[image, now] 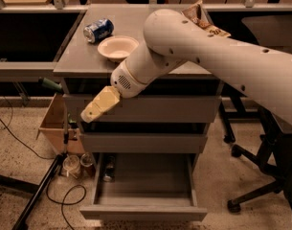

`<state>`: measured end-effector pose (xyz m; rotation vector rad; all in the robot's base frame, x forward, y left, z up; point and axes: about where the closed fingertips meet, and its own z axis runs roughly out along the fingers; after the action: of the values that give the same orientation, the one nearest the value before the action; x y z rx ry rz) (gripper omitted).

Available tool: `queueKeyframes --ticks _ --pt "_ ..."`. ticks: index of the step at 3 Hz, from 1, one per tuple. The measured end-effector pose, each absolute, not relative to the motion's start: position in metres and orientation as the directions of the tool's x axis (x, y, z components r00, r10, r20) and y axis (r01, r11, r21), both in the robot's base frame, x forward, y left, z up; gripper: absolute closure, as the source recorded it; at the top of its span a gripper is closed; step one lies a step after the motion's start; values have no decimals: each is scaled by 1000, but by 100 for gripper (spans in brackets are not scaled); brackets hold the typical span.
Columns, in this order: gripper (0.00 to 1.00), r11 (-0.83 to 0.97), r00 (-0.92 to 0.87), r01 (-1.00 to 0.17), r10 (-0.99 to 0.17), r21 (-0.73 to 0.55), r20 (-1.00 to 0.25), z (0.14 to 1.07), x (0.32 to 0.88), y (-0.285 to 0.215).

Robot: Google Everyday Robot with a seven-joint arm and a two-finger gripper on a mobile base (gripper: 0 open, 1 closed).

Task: Pick redbull can from bottom drawer and place on counter

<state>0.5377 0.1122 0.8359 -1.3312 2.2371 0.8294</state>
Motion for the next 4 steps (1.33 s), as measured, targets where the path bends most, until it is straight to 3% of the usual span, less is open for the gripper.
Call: queueKeyframes --ticks 2,4 --pt "0 552 -635 -772 -638 316 -436 765 537 90" --pt "0 723 -835 -551 -486 416 -260 648 495 46"
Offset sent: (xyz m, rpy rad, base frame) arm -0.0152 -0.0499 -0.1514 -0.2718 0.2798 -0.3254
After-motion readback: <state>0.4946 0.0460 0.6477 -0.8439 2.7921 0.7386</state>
